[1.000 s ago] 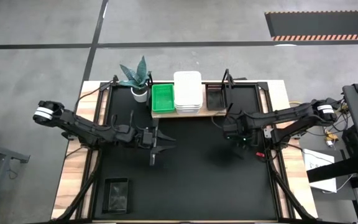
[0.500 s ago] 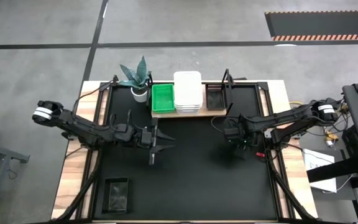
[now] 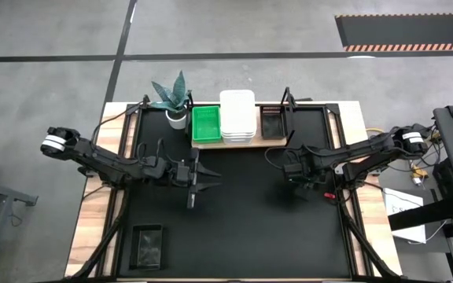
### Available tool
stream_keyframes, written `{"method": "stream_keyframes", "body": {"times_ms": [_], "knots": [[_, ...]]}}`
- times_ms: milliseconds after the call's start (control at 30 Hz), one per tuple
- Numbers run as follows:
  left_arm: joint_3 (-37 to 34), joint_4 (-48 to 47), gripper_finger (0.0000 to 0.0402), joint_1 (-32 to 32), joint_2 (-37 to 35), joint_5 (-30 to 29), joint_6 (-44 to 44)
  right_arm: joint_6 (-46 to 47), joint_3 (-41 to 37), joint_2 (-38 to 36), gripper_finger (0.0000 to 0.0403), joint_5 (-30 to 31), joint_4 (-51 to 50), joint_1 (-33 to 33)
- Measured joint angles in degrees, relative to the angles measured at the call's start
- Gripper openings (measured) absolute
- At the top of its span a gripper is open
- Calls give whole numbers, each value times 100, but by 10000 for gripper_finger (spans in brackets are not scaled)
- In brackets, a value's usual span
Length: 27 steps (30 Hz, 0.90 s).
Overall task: Stack baskets on shelf by color
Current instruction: Stack the right black bin into the black bin on the shelf
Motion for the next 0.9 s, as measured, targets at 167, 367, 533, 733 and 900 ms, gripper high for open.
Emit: {"method": "stream_keyframes", "body": {"times_ms": [167, 367, 533, 733, 900], "knots": [[17, 7, 99, 0, -39, 0, 51, -15, 93, 0, 15, -12, 4, 155], [-20, 16, 99, 3, -290, -2, 343, 2, 707, 2, 13, -407, -28, 673], [-39, -54, 99, 13, -481, -2, 368, 138, 1640, 2, 13, -553, -120, 1360], [-48, -64, 99, 13, -498, -4, 506, -106, 2947, 2, 13, -47, -89, 2100], [-52, -57, 99, 18, -487, -4, 787, -769, 3790, 2, 13, 1231, -99, 2279]]}}
